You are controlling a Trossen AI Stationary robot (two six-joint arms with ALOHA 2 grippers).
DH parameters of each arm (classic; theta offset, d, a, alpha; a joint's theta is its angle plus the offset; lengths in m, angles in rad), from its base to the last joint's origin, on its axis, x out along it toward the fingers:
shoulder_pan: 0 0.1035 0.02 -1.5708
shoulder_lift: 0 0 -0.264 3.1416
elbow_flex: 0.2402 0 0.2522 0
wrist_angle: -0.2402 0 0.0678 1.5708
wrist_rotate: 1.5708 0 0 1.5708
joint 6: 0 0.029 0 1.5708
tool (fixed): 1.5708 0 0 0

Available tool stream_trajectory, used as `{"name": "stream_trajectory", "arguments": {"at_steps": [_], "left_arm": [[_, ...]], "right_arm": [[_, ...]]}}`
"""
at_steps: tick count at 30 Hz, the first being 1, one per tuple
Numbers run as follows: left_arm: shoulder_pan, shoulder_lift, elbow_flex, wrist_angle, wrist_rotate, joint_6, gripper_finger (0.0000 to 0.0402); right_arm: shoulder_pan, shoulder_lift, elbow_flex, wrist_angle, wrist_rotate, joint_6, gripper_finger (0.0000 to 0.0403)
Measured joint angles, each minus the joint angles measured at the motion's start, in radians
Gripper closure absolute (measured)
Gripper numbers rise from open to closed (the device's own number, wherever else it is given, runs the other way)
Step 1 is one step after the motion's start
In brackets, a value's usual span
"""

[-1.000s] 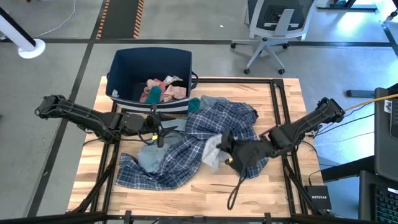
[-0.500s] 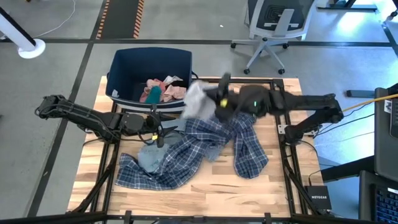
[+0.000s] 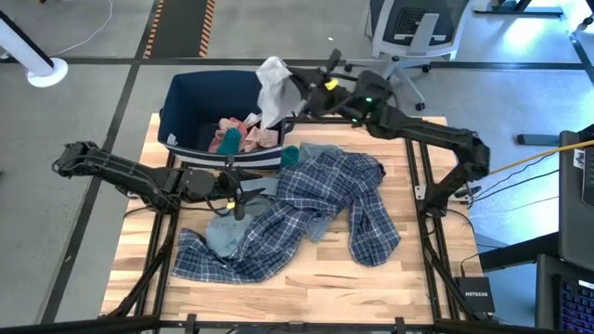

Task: Sort clothes
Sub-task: Put the gray short pants into the blue laundry bin, then put the blue patterned pajama into the blue laundry bin

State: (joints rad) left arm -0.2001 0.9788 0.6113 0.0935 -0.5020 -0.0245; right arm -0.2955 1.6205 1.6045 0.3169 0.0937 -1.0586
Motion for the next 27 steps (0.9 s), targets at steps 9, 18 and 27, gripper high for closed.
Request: {"name": "stream_trajectory", "arguments": {"at_steps": [9,18,27], "left_arm": [[0.0,0.0,0.0,-0.003,0.0,-0.001,0.0233],[0.0,0.0,0.0,-0.007,0.0,-0.014,0.0233],[0.0,0.0,0.0,-0.034,0.0,-0.029,0.0233]], "right_arm": [[-0.027,0.166,-0.001,0.076,0.021,0.033,0.0375],[-0.026,0.188,-0.002,-0.034,-0.03,0.074,0.0301],[-0.026,0.163,0.183,-0.676,0.08,0.078,0.0183]]}}
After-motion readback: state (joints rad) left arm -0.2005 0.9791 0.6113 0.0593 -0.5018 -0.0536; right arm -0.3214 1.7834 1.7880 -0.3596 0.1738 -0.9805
